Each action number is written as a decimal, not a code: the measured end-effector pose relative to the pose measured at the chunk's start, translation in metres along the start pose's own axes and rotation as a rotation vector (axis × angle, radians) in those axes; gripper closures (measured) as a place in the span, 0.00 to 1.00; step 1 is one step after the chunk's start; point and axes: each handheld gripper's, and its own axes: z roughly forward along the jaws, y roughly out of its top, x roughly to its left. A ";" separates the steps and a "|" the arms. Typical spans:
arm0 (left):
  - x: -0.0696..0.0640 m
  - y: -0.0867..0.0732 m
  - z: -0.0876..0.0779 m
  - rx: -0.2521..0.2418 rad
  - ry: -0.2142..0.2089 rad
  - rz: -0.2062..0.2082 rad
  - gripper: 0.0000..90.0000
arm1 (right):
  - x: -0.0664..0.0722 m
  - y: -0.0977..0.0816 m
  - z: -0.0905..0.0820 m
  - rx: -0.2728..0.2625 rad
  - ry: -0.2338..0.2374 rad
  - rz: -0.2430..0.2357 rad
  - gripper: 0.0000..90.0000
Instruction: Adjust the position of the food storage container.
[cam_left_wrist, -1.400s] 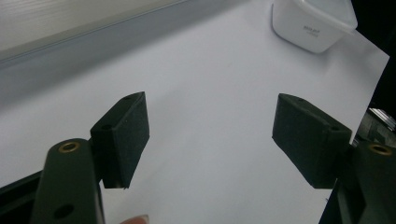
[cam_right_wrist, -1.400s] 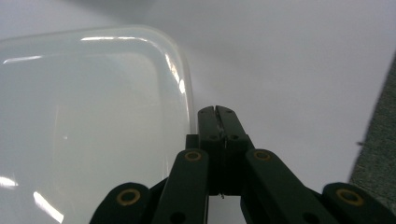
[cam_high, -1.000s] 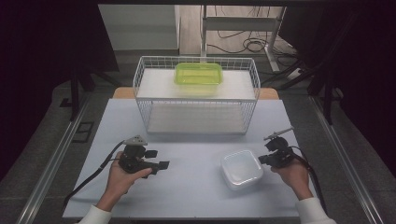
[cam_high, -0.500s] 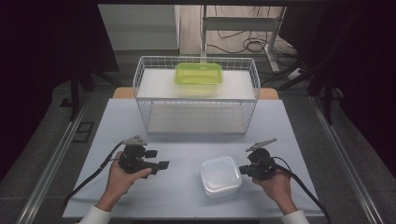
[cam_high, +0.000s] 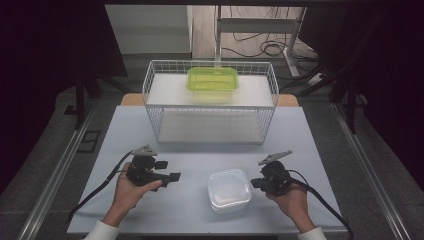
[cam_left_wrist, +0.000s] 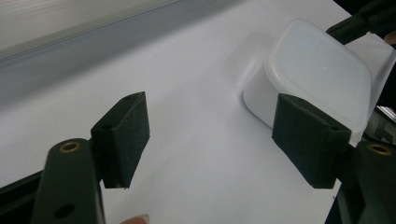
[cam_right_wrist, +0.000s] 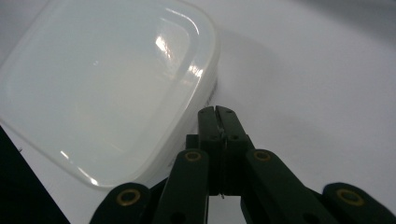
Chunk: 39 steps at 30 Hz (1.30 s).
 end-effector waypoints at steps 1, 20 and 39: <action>0.000 0.000 0.000 0.000 0.000 0.000 0.30 | 0.000 -0.001 -0.004 -0.010 0.000 -0.005 0.99; 0.000 -0.001 0.001 -0.002 -0.004 -0.008 0.30 | 0.083 -0.021 -0.006 0.066 0.196 -0.259 0.99; 0.002 -0.001 -0.001 -0.004 -0.001 -0.008 0.30 | 0.110 0.008 0.041 0.078 0.181 -0.333 0.99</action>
